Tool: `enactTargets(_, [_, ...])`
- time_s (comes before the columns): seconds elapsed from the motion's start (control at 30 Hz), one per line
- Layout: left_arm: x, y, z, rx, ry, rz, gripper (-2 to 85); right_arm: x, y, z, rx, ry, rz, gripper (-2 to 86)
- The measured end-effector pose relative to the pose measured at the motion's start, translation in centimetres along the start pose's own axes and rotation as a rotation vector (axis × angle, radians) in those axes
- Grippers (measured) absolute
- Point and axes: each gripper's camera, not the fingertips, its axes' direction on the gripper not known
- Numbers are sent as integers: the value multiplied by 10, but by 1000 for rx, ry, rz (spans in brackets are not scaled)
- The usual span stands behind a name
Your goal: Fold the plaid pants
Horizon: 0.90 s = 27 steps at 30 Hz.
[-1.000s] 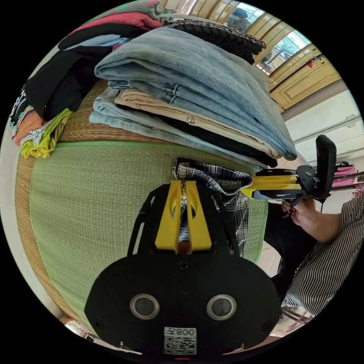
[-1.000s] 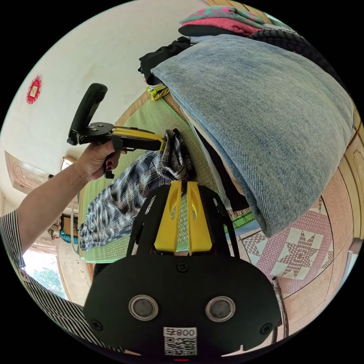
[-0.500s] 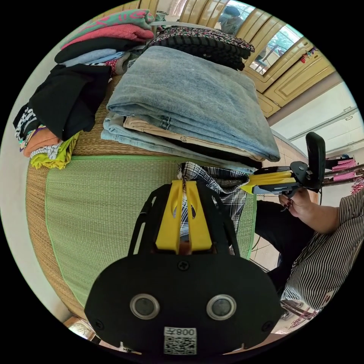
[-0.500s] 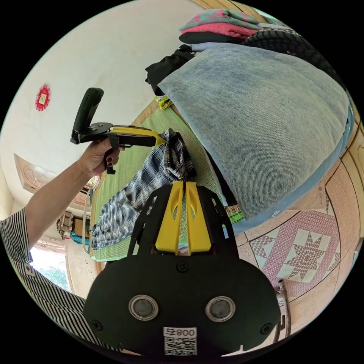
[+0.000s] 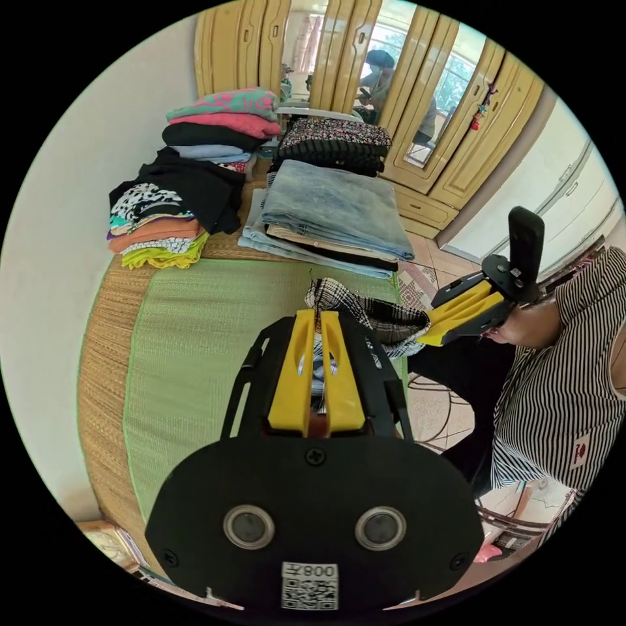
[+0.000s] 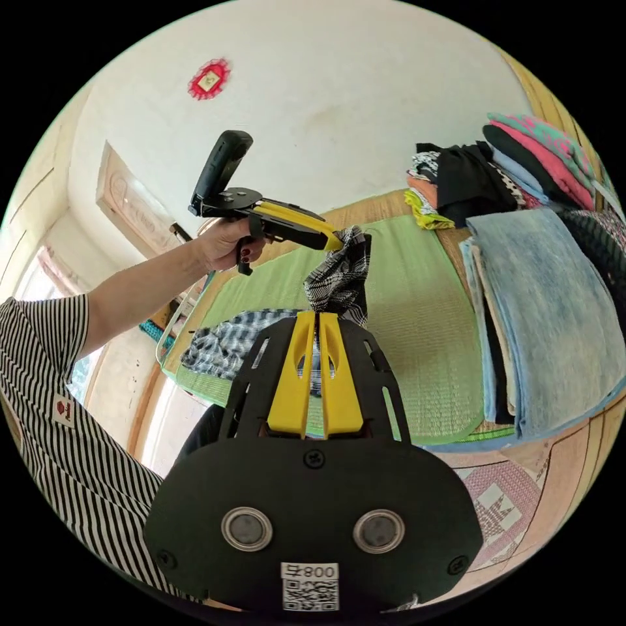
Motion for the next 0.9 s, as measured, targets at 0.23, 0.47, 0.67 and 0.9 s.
enactTargets(0.23, [-32, 141, -63, 77, 30, -178, 13, -81, -23, 86, -145, -104, -171, 8])
enactTargets(0.47, [-66, 271, -83, 112, 127, -358, 14, -139, -35, 198, -352, -169, -284, 8])
enactTargets(0.67, [-87, 362, -90, 160, 189, -508, 16, -165, -39, 282, -502, -188, -318, 8])
enactTargets(0.9, [-97, 445, -112, 157, 125, -706, 12, -187, -48, 357, -628, -209, -363, 11])
